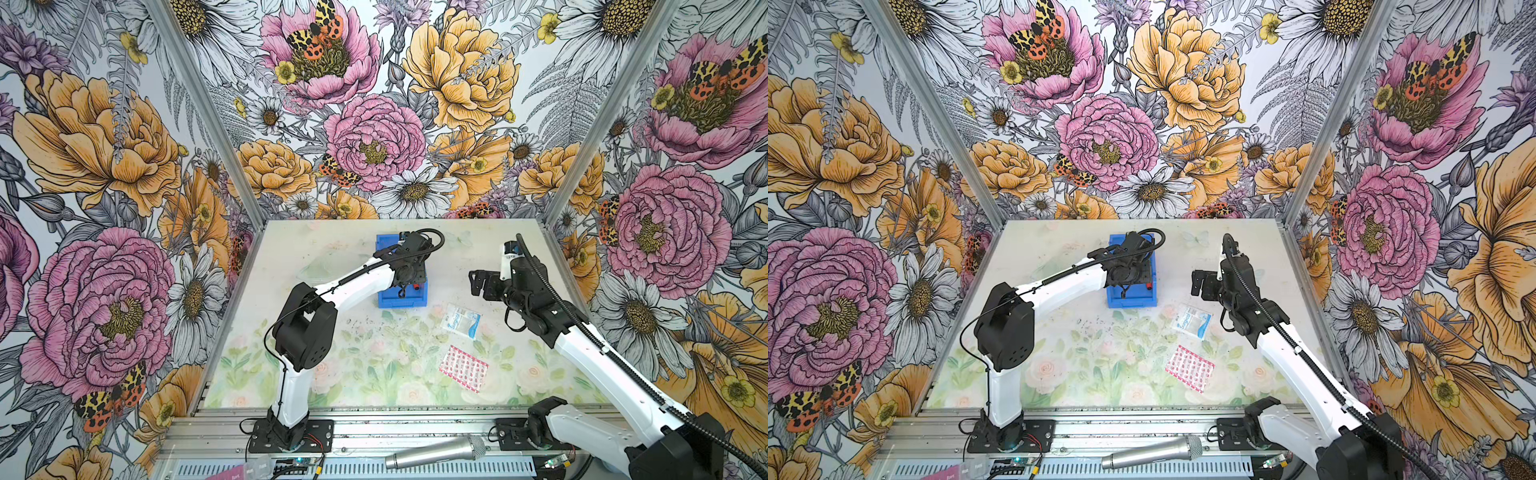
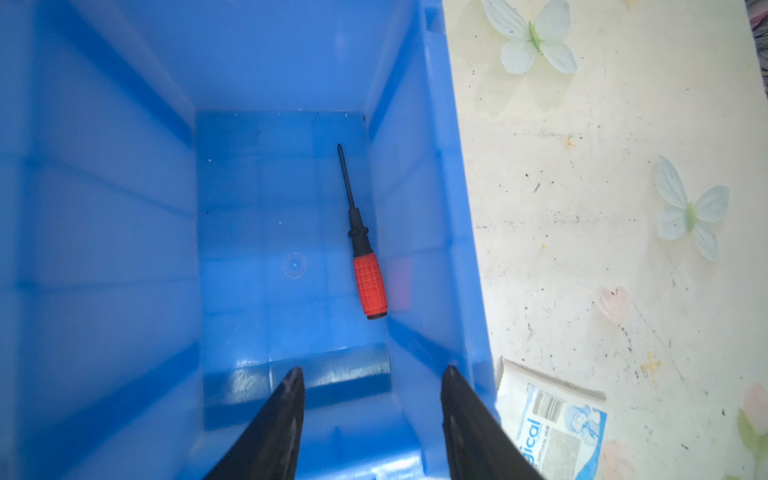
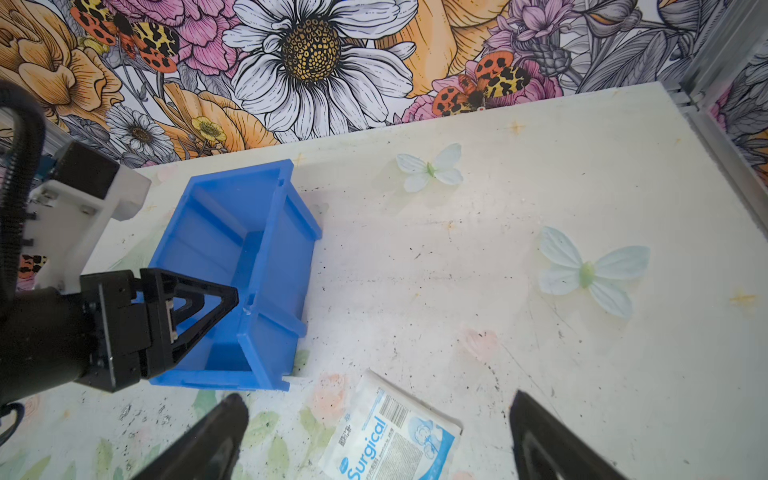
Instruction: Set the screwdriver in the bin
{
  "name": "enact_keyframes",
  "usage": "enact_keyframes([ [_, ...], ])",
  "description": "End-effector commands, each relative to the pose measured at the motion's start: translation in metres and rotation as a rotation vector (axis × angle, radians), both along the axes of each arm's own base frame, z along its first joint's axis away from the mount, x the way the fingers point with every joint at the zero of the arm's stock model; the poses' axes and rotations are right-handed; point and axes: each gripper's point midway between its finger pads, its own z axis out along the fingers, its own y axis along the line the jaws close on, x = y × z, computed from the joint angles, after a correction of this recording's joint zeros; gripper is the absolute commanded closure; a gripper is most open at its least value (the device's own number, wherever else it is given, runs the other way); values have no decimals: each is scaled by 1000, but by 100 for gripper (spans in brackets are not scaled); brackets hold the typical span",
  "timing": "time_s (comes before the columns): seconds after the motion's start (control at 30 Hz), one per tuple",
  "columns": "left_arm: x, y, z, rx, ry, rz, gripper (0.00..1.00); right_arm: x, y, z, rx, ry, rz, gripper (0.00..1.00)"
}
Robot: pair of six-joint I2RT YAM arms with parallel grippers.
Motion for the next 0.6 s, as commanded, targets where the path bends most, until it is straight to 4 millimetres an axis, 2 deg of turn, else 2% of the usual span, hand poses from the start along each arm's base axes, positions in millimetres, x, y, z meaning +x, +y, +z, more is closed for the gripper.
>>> enact_keyframes([
  [0.0, -13, 14, 30, 36, -82, 6, 43, -4, 3, -3, 19, 3, 36, 1],
  [0.1, -27, 27, 49, 50, -129, 4, 34, -5, 1, -7, 23, 11, 38, 1],
  [0.17, -34, 39, 53, 69, -144, 13, 25, -7, 3, -3, 38, 4, 54, 1],
  [0.27, -39, 61, 58, 88, -161, 29, 21, -6, 1, 3, 36, -26, 56, 1],
  [0.33, -40, 78, 60, 98, -166, 41, 11, -3, -6, 7, 19, -52, 25, 1],
  [0.43, -38, 105, 62, 142, -179, 52, 1, 2, -22, 7, -27, -78, -58, 1],
  [0.57, -38, 148, 63, 193, -192, 83, 1, 3, -58, -4, -92, -84, -243, 1],
])
